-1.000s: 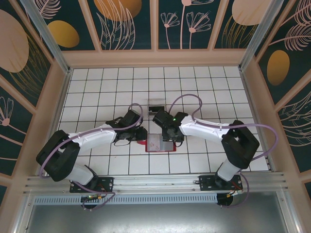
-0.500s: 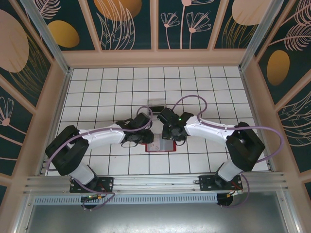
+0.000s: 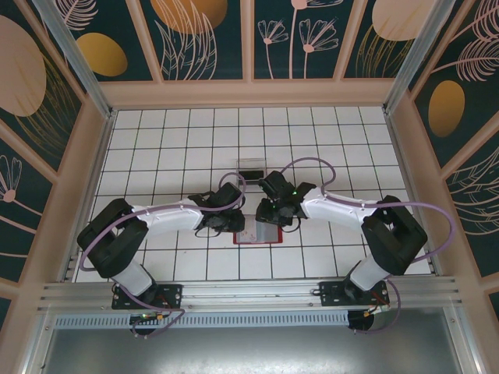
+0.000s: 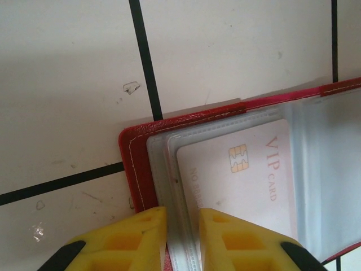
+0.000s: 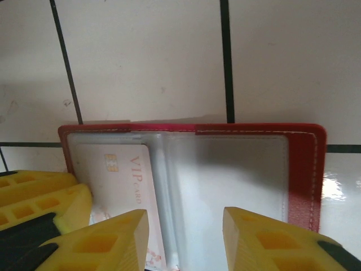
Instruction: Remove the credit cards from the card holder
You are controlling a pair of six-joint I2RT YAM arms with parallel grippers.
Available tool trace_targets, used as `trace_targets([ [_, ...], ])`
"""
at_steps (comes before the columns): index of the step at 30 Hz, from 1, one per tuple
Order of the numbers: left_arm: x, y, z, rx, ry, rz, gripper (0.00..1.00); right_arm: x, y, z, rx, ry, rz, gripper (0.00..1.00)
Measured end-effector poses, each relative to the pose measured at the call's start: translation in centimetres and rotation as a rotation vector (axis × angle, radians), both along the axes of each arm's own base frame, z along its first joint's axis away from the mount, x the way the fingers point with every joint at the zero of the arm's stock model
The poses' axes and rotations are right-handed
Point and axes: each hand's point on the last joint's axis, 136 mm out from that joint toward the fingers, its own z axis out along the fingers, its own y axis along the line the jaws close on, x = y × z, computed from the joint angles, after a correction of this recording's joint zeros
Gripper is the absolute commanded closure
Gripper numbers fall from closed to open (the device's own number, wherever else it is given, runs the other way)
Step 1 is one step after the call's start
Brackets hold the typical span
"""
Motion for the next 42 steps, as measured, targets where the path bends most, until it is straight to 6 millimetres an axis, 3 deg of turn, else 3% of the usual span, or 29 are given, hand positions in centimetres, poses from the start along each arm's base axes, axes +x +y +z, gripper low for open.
trace_targets([
  [17, 0.0, 0.0, -0.2, -0.008, 0.000, 0.011, 0.81, -0.8, 3.4, -0.1, 0.203, 0.046, 0.078, 0.66],
  [29, 0.1, -0.1, -0.2, -0.017, -0.004, 0.014, 0.81, -1.0, 3.7, -1.7, 0.196, 0.082, 0.086, 0.68],
  [42, 0.0, -0.1, -0.2, -0.022, -0.004, 0.016, 0.81, -1.1, 3.8, -2.2, 0.187, 0.090, 0.088, 0.69],
])
